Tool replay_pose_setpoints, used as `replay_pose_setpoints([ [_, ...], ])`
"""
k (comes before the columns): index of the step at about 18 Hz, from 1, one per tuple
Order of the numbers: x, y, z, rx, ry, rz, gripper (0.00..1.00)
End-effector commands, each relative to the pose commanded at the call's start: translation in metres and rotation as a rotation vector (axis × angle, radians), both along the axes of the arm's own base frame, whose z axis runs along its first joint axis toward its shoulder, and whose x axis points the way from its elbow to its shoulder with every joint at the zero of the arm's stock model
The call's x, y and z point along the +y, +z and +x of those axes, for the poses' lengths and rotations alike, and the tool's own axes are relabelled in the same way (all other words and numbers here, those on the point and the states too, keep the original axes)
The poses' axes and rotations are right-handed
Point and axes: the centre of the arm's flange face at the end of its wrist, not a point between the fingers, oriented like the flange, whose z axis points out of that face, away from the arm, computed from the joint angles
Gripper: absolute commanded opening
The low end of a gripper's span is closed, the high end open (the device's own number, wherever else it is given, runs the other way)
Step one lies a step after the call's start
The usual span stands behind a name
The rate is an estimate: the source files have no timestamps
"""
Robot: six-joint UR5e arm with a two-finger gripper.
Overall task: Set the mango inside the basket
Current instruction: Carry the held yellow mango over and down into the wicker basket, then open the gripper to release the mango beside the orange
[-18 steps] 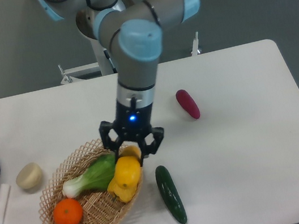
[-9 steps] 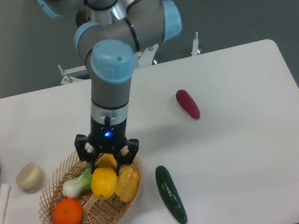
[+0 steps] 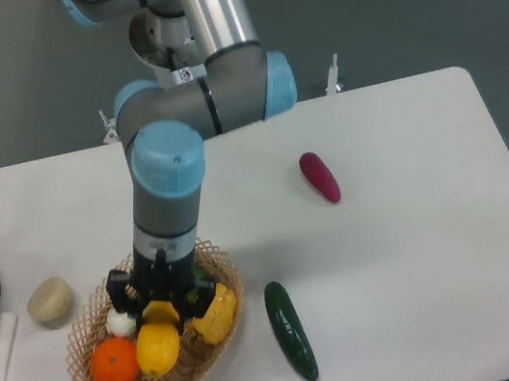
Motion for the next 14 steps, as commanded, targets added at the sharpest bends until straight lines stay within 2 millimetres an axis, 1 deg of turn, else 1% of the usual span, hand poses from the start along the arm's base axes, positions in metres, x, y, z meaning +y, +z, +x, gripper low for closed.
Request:
replay_pose_setpoints([
  [3,0.002,-0.007,0.001,-0.004,-0.006,-0.007,0.38],
  [4,0.004,-0.012,0.003,-0.008,-0.012,-0.013,0.39],
  [7,0.006,-0.024,0.003,-0.016,-0.016,-0.029,0.46],
  [11,0.009,-0.027,0.001,-0.016,-0.019,-0.03,0.51],
  [12,0.01,-0.029,0.001,-0.017,-0.02,-0.032,0.57],
  [14,0.01,-0.033,0.0,-0.02,-0.02,-0.036,0.61],
])
